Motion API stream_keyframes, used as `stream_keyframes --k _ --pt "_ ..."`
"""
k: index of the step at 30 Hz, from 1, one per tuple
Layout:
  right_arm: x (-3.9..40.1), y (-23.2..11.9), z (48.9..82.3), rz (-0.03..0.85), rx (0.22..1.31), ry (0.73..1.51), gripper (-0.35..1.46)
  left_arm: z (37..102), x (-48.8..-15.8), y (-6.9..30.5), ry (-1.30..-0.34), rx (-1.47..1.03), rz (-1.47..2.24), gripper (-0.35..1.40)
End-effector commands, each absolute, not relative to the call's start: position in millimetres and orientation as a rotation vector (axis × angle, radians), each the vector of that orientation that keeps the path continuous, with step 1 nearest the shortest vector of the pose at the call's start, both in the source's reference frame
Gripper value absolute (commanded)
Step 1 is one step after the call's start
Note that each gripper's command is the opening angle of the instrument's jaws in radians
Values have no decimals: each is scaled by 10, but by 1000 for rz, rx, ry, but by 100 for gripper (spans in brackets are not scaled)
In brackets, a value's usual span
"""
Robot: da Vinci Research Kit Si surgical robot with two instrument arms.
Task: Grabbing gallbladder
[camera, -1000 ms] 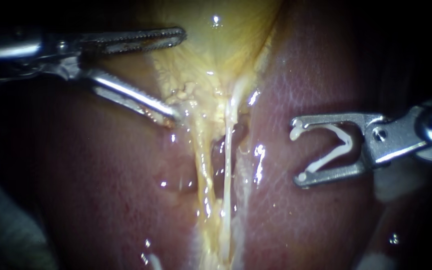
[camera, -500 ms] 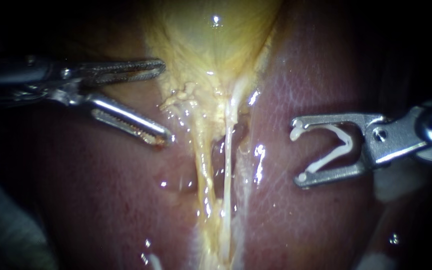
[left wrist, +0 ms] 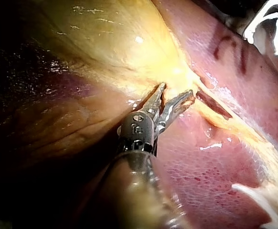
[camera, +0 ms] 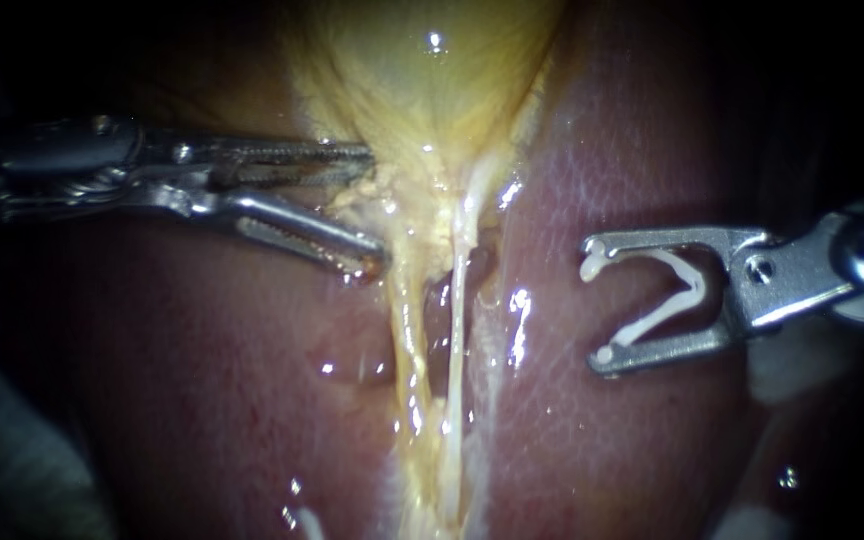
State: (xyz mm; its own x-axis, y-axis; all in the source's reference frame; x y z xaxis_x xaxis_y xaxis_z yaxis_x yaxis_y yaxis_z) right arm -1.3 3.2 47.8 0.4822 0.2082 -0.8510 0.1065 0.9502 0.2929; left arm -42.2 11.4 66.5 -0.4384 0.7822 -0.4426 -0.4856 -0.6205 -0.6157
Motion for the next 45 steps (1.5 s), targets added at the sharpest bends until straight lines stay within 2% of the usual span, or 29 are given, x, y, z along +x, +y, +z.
stream_keyframes --k 1,7,11,17,19,20,36,45 --pt "-12 33 478 63 327 1071 50 667 -422 114 -520 -928 2095 29" --pt "-12 33 478 63 327 1071 50 675 -421 115 -522 -921 2089 29" --pt "-12 32 478 63 327 1071 50 676 -419 117 -530 -914 2074 22" --pt "-12 32 477 63 327 1071 50 673 -418 117 -545 -885 2048 -11" --pt "-12 32 477 63 327 1071 50 671 -418 117 -551 -874 2033 -31" --pt "-12 32 477 63 327 1071 50 670 -418 117 -553 -871 2027 -35" --pt "-12 32 477 63 327 1071 50 624 -422 114 -597 -806 1950 -35" --pt "-13 32 477 63 327 1071 50 569 -405 146 -607 -816 1920 -35"
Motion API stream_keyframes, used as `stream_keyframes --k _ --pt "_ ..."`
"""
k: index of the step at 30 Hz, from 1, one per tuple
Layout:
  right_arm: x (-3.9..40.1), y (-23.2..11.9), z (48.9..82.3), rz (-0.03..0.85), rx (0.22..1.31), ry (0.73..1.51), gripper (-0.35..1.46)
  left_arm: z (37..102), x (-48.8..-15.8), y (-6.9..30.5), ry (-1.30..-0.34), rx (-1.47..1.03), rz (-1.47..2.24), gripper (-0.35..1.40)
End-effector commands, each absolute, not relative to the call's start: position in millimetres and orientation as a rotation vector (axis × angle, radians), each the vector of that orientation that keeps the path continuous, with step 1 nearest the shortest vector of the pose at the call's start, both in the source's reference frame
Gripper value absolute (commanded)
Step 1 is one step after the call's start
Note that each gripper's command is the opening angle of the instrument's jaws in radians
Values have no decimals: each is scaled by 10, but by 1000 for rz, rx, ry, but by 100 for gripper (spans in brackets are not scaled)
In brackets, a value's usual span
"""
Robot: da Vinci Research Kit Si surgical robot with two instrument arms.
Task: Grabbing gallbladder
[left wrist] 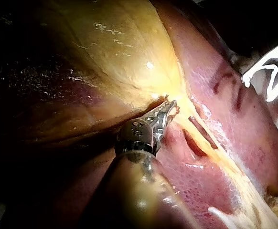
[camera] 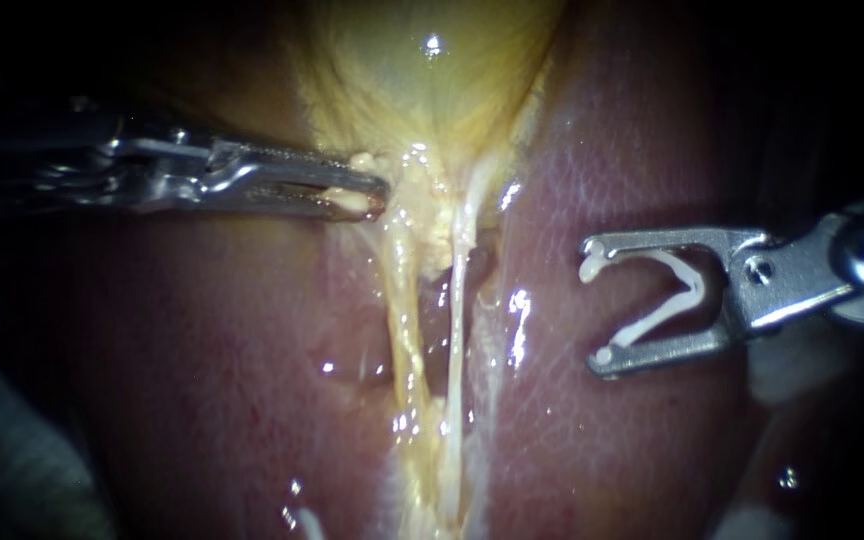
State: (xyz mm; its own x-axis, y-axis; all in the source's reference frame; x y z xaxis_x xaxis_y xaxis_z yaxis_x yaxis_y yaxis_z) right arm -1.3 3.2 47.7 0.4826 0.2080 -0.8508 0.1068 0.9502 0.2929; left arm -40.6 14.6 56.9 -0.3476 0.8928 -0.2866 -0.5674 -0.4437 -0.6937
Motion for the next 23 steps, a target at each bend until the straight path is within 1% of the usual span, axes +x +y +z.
stream_keyframes --k 1,7,10,23 --pt "-13 32 477 63 327 1071 50 565 -402 149 -604 -822 1916 -35" --pt "-13 33 478 63 327 1071 50 544 -385 167 -587 -848 1886 -35" --pt "-13 33 478 63 327 1071 50 535 -383 173 -576 -870 1886 -35" --pt "-13 33 478 64 326 1071 50 530 -385 173 -570 -879 1883 -35"
